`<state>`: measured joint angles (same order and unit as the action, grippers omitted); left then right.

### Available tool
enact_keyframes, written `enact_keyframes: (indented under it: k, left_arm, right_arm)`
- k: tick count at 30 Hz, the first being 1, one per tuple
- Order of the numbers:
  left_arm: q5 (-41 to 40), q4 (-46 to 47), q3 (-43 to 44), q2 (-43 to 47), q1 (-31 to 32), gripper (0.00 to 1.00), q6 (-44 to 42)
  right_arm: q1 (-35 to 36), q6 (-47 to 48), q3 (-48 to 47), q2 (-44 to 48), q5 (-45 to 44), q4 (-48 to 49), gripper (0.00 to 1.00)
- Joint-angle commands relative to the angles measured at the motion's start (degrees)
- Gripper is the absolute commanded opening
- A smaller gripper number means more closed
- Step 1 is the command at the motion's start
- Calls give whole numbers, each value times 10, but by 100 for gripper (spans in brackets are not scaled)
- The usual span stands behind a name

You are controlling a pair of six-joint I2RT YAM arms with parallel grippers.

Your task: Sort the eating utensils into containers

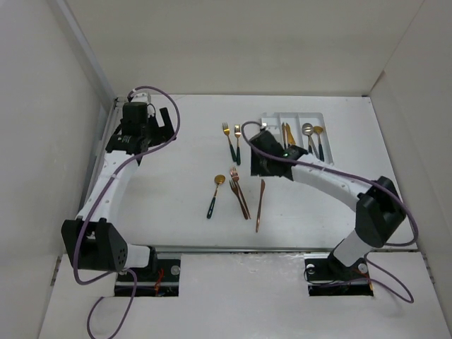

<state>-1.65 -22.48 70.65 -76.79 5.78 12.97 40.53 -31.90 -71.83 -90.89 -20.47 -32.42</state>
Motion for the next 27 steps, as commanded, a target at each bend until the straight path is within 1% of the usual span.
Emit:
enact_keyframes:
  k: [1,3,5,8,11,12,13,18,21,22,25,26,27]
  left_arm:
    - [30,11,-24,35,-2,100,8]
    - [38,17,-32,44,-2,100,8]
    - [38,17,-32,50,-2,100,8]
    - [43,17,-32,55,-2,100,8]
    - [48,17,-32,62,-2,100,8]
    - [54,17,-32,67,-2,100,8]
    - [54,17,-32,67,-2,100,13]
    - [71,17,-32,73,-2,100,8]
    - [77,17,-37,80,-2,100,8]
    - [77,17,-42,85,-2,100,8]
    - [82,17,-47,85,-2,100,8]
    - [82,17,-47,85,-2,100,8]
    - [82,17,-47,85,-2,100,8]
  right_arm:
    - [22,-105,31,-17,11,-64,53]
    - [36,-120,61,-17,11,-64,53]
    - [50,-126,89,-10,36,-47,51]
    - [65,-131,100,-4,53,-33,51]
    - [84,-158,127,-17,58,-28,51]
    - [91,-158,136,-24,73,-28,51]
    - [91,-163,152,-24,80,-18,51]
    - [98,-158,177,-46,98,21,51]
    - [103,-169,184,-60,98,21,48]
    - [104,-174,190,-67,98,21,40]
    - [104,-174,195,-68,91,26,25]
    - [104,-179,195,-68,77,26,13]
    - [104,-179,195,-68,76,26,8]
